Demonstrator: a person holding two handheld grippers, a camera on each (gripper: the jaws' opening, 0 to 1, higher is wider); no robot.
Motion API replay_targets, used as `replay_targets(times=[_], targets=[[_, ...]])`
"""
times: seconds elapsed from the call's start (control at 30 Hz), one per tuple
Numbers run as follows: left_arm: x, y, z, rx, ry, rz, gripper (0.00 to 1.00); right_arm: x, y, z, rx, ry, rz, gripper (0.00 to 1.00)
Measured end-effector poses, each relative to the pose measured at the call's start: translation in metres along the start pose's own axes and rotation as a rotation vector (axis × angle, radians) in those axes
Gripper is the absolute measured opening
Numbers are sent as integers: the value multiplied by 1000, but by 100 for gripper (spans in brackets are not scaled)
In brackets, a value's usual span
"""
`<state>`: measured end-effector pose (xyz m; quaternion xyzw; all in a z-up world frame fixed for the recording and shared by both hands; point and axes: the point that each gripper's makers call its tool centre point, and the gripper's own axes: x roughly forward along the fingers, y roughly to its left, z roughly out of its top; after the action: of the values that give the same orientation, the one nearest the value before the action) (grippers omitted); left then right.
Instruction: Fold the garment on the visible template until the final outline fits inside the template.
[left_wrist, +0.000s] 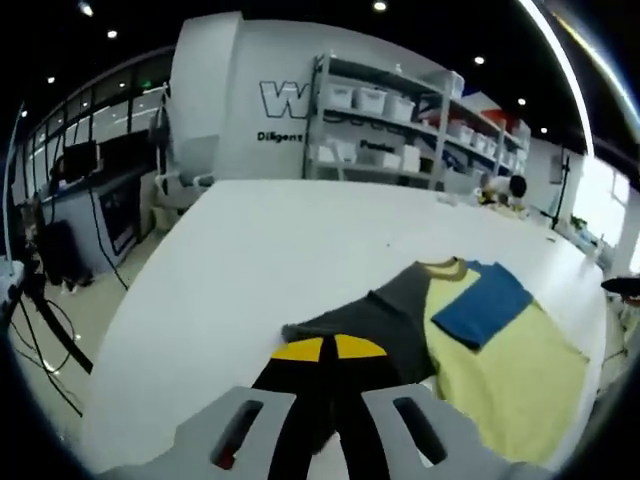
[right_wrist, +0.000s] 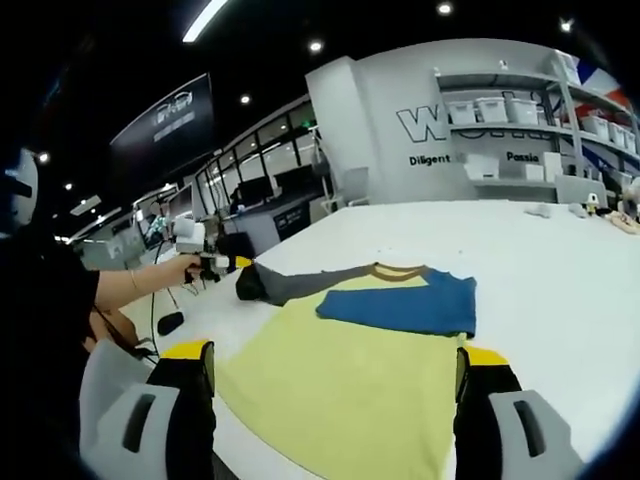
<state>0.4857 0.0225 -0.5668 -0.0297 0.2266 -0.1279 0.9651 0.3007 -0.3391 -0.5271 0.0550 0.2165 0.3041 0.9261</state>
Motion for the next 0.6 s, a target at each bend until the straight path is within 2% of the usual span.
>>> replay_targets(times=[0.2, 0.47, 0.6], targets=[[11, -29, 26, 65, -32, -29, 0, -2, 1, -9, -3, 23, -7, 99], [31, -64, 47, 85, -55, -70, 0, -2, -1, -25, -12, 78, -28, 99], [36, -79, 58, 127, -69, -76, 0, -3, -1, -30, -26, 98, -34, 99]])
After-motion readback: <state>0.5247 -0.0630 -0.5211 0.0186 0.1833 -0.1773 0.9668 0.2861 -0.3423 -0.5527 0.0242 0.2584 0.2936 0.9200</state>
